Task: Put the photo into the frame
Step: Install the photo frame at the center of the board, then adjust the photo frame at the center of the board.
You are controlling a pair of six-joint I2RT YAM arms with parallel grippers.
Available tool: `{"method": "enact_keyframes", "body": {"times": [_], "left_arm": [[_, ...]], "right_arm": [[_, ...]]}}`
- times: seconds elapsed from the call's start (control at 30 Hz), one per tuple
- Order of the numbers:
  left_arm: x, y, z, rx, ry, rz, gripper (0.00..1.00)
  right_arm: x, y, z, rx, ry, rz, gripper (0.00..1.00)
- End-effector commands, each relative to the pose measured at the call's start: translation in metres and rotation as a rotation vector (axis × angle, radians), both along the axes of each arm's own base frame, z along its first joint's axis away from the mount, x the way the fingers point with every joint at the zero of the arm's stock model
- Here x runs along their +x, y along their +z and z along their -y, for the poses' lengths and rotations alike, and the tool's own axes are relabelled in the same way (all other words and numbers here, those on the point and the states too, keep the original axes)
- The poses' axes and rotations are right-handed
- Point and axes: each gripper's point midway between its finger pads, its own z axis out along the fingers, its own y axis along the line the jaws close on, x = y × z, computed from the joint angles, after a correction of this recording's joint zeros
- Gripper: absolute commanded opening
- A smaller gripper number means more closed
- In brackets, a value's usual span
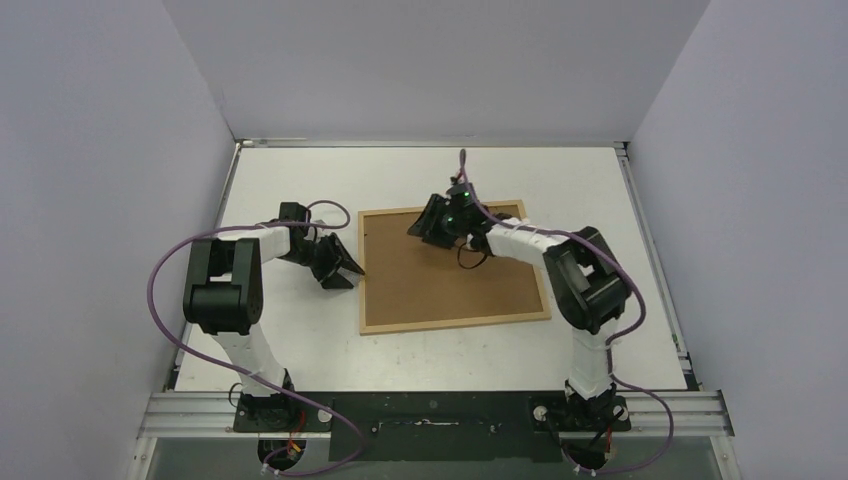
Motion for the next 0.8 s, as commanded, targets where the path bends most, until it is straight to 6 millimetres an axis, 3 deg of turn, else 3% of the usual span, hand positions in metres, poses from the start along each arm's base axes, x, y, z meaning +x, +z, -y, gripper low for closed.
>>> {"method": "enact_keyframes", "body": {"times": [0.0, 0.1, 0.2, 0.33, 0.5, 0.77], "left_arm": [[0.01, 0.012, -0.011, 0.092, -0.054, 0.131, 0.53], [0.01, 0.02, -0.011, 0.109, -0.08, 0.188, 0.64], [0.01, 0.017, -0.011, 0.137, -0.102, 0.191, 0.66], [0.016, 0.006, -0.006, 0.171, -0.123, 0.178, 0.66], [0.029, -0.004, 0.007, 0.197, -0.172, 0.168, 0.63], [0.051, -0.001, 0.021, 0.187, -0.212, 0.195, 0.57]], "right_arm": [[0.033, 0.039, 0.109, -0.308, -0.152, 0.098, 0.5], [0.03, 0.038, 0.188, -0.518, -0.299, 0.07, 0.65], [0.015, 0.024, 0.258, -0.627, -0.413, -0.055, 0.76], [-0.001, 0.004, 0.303, -0.62, -0.444, -0.169, 0.85], [-0.016, -0.018, 0.312, -0.534, -0.398, -0.257, 0.89], [-0.039, -0.032, 0.281, -0.376, -0.284, -0.31, 0.89]]}}
